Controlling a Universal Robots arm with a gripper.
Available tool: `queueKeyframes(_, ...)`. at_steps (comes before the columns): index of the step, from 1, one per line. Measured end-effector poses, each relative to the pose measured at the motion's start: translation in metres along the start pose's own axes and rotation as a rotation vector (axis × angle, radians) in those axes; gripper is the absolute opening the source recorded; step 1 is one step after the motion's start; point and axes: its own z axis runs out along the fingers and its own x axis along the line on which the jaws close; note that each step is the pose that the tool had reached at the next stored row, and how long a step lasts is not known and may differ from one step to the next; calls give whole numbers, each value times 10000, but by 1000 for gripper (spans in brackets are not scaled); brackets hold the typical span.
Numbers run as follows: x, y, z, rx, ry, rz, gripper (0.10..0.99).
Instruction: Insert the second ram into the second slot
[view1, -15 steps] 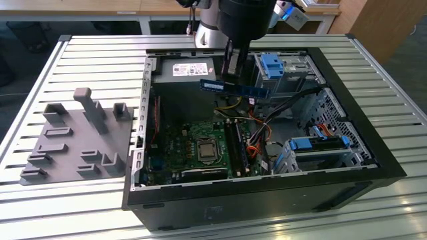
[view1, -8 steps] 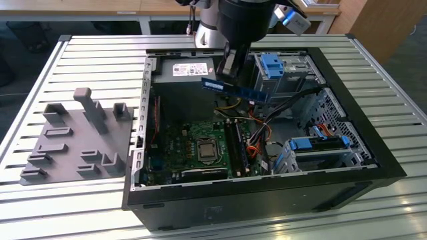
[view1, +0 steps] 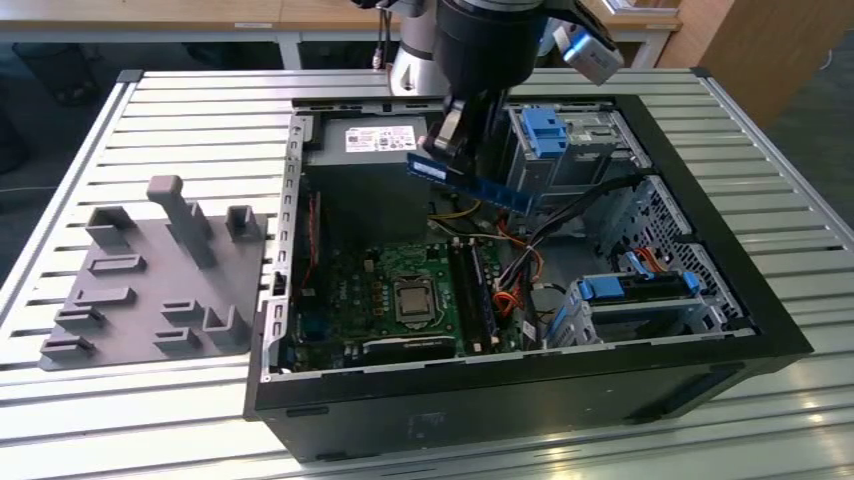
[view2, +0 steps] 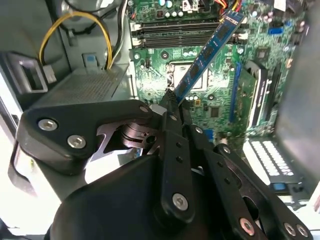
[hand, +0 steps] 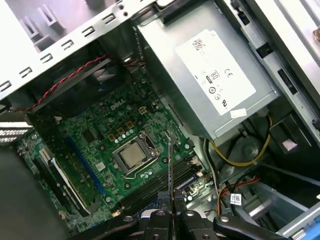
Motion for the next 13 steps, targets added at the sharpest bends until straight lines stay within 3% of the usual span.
queueKeyframes(4, 1, -1, 31, 17, -41, 1047, 137)
queueKeyframes(13, 2, -3, 86, 45, -101, 2680, 137)
